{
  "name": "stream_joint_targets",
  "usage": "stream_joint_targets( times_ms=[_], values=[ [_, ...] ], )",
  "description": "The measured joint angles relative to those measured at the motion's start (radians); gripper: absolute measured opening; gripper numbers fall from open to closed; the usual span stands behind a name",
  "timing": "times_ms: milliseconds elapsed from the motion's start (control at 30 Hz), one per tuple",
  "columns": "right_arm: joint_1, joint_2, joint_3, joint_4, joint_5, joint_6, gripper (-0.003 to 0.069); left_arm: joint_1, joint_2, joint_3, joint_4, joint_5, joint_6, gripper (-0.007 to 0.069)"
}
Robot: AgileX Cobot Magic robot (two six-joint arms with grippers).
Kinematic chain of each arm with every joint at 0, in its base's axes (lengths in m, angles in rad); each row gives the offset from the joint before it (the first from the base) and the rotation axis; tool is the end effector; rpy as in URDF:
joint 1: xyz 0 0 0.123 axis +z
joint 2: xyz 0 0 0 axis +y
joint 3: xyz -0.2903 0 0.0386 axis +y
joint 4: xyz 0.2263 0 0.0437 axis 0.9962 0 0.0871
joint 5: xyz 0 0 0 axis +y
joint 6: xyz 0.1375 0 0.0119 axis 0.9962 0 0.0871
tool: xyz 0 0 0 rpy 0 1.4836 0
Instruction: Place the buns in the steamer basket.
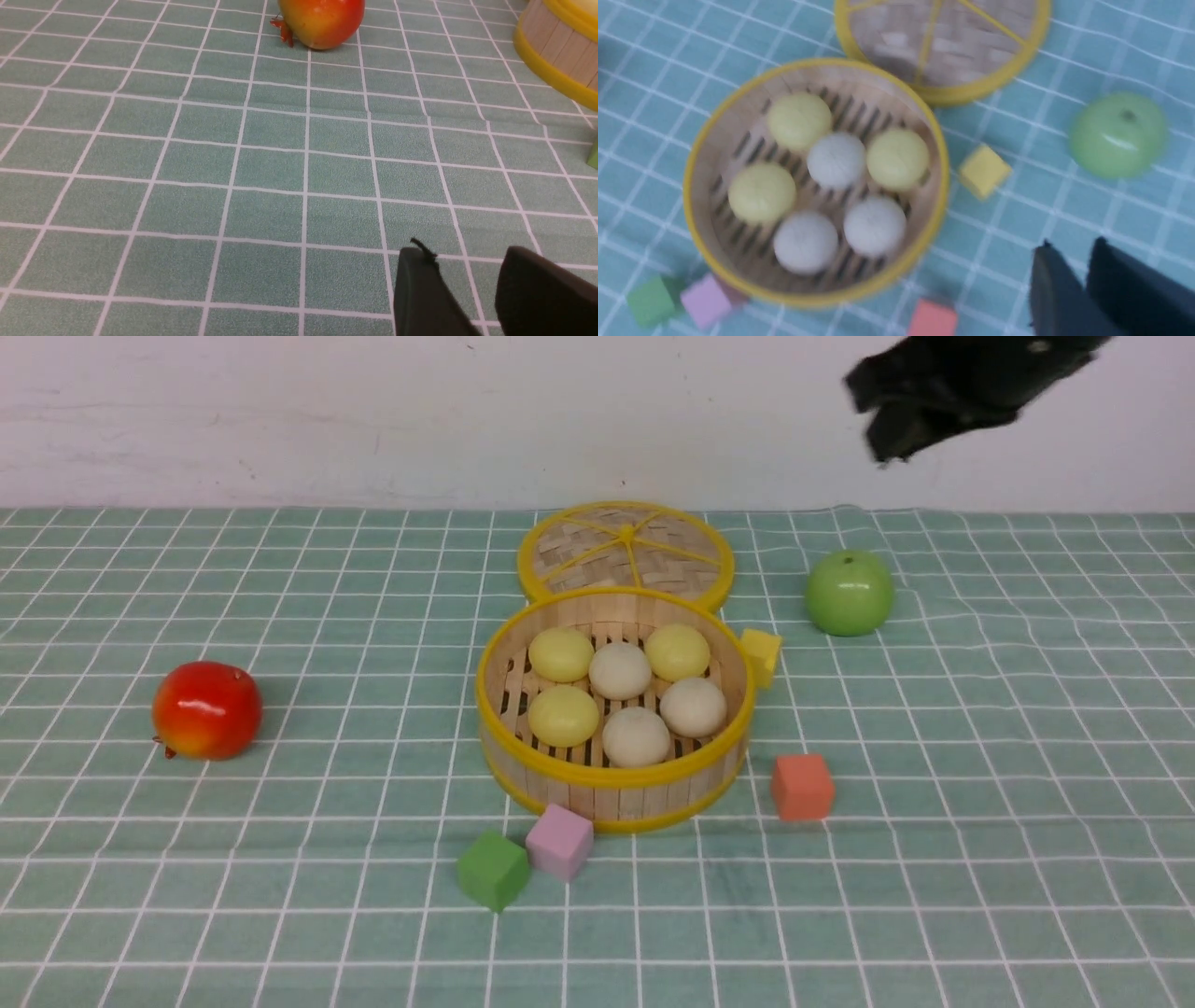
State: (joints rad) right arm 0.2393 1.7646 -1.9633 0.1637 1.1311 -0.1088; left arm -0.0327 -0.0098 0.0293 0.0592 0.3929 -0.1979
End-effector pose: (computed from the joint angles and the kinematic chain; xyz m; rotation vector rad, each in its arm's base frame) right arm 0.3819 0.1141 0.3862 -0.4024 2.3826 0.2707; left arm 0.0672 0.0009 0.1539 -0.1201 1.8927 -0.0983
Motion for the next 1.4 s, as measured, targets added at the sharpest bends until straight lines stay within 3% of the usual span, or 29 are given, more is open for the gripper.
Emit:
stream_joint_targets(
  times_ms=[100, 700, 1000, 1400],
  values=[
    [0.0, -0.145, 0.18, -0.03, -0.001, 0.033, -0.0018, 0.0, 0.0, 0.0, 0.0, 0.0, 0.0, 0.0238],
    [0.001, -1.09, 1.205, 0.038, -0.445, 0.051, -0.0019, 0.0, 0.0, 0.0, 0.0, 0.0, 0.0, 0.0238],
    [0.001, -1.472, 1.479, 0.063, -0.548, 0.051, -0.0012, 0.0, 0.0, 0.0, 0.0, 0.0, 0.0, 0.0238],
    [0.001, -1.534, 1.548, 0.063, -0.409, 0.051, -0.0001, 0.0, 0.0, 0.0, 0.0, 0.0, 0.0, 0.0238]
  ],
)
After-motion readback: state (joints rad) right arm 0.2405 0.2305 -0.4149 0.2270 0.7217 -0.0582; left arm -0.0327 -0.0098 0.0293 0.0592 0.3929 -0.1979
